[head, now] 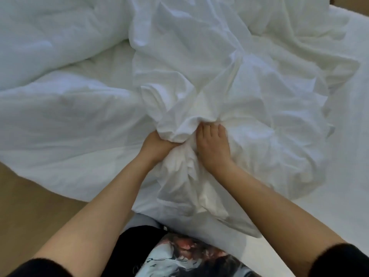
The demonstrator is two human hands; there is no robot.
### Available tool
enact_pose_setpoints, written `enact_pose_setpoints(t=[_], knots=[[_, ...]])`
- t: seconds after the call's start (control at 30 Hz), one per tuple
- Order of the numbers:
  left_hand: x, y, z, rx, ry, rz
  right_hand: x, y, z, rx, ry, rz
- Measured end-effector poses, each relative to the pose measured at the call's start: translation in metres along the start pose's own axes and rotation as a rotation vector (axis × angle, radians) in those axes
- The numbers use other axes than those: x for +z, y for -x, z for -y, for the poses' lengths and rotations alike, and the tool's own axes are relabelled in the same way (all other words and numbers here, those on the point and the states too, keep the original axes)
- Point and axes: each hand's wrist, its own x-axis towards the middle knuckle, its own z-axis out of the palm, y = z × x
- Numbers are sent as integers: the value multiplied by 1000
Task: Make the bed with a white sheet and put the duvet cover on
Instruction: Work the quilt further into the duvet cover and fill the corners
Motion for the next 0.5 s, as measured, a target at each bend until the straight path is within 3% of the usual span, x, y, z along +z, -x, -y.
enact_pose_setpoints(t=[0.1,0.17,0.33,0.43,0.5], knots=[[2,3,6,20,-159,-120,-11,-24,0,-23,-206,32],[-7,6,3,70,-221,-206,-30,-20,1,-63,-405,-87],[-104,14,-19,200,-544,-454,-109,25,-61,-69,-483,-321],[-179,31,-7,13,-588,-585,-121,47,-98,57,-549,-383],[-184,30,-1,-68,-625,-522,-106,43,-91,78,-516,-318]])
